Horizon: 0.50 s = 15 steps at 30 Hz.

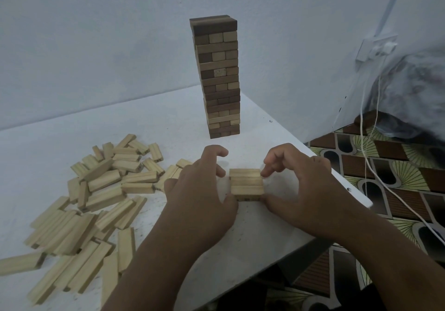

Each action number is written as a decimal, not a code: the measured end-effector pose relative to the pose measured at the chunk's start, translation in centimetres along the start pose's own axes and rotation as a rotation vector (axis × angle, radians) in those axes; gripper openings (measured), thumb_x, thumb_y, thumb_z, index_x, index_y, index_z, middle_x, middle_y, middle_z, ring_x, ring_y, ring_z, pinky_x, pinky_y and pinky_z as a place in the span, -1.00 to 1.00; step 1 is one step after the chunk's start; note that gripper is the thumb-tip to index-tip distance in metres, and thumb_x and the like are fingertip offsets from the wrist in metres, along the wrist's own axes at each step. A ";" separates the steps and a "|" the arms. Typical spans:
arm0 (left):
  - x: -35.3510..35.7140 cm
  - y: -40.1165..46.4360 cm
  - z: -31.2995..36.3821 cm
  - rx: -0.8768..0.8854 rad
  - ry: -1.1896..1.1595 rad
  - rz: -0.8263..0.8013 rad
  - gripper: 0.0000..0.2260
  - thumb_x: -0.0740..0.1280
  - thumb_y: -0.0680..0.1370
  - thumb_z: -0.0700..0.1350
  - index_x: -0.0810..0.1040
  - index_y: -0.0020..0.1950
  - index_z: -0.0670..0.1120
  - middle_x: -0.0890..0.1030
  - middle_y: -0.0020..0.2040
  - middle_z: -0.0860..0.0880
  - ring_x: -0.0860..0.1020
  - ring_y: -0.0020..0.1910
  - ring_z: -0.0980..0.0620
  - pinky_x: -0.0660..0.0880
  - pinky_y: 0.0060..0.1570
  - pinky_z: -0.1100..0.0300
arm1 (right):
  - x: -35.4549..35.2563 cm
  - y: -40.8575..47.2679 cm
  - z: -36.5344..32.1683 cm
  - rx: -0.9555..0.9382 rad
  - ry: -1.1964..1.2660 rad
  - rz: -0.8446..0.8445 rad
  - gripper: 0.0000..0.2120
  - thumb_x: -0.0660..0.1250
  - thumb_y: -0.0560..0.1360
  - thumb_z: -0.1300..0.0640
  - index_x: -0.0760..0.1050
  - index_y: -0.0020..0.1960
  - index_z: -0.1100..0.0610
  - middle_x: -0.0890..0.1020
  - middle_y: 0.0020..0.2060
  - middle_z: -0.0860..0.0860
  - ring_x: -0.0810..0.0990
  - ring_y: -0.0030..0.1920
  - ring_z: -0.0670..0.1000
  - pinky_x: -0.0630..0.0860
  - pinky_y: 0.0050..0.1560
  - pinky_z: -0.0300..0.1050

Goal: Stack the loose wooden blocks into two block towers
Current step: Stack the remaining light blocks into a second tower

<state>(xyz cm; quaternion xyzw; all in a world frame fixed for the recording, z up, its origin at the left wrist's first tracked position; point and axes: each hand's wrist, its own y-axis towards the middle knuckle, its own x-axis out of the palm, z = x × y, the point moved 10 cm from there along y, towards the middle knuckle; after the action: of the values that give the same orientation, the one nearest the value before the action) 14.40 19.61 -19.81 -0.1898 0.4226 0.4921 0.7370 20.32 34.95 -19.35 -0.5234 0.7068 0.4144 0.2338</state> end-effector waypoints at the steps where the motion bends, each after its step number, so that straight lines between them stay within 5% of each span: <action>1: 0.1 0.0 0.0 -0.002 0.000 -0.004 -0.43 0.41 0.46 0.02 0.12 0.28 0.30 0.46 0.01 0.28 0.43 0.04 0.24 0.28 0.24 0.04 | 0.0 0.0 0.0 0.001 -0.003 -0.001 -0.60 0.38 0.27 -0.20 0.38 0.06 -0.15 0.54 -0.08 -0.32 0.45 0.09 -0.23 0.15 0.18 -0.19; 8: 0.1 0.0 0.2 0.010 0.003 -0.006 -0.43 0.40 0.47 -0.01 0.12 0.30 0.30 0.50 0.03 0.30 0.45 0.04 0.27 0.18 0.17 0.10 | 0.0 0.0 0.1 -0.009 0.000 0.002 -0.59 0.38 0.29 -0.20 0.36 0.08 -0.16 0.57 -0.07 -0.30 0.47 0.09 -0.20 0.10 0.19 -0.28; 15: 0.0 0.0 0.2 -0.002 0.005 -0.014 -0.44 0.39 0.48 -0.01 0.12 0.30 0.30 0.50 0.03 0.30 0.45 0.01 0.29 0.23 0.24 0.06 | -0.3 -0.1 -0.3 -0.037 0.021 0.025 -0.58 0.35 0.29 -0.22 0.36 0.09 -0.15 0.58 -0.08 -0.27 0.49 0.08 -0.18 0.18 0.20 -0.08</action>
<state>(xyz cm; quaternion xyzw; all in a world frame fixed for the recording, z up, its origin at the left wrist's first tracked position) 14.53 19.74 -19.75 -0.1949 0.4227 0.4867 0.7392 20.53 34.80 -18.98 -0.5233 0.7079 0.4246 0.2115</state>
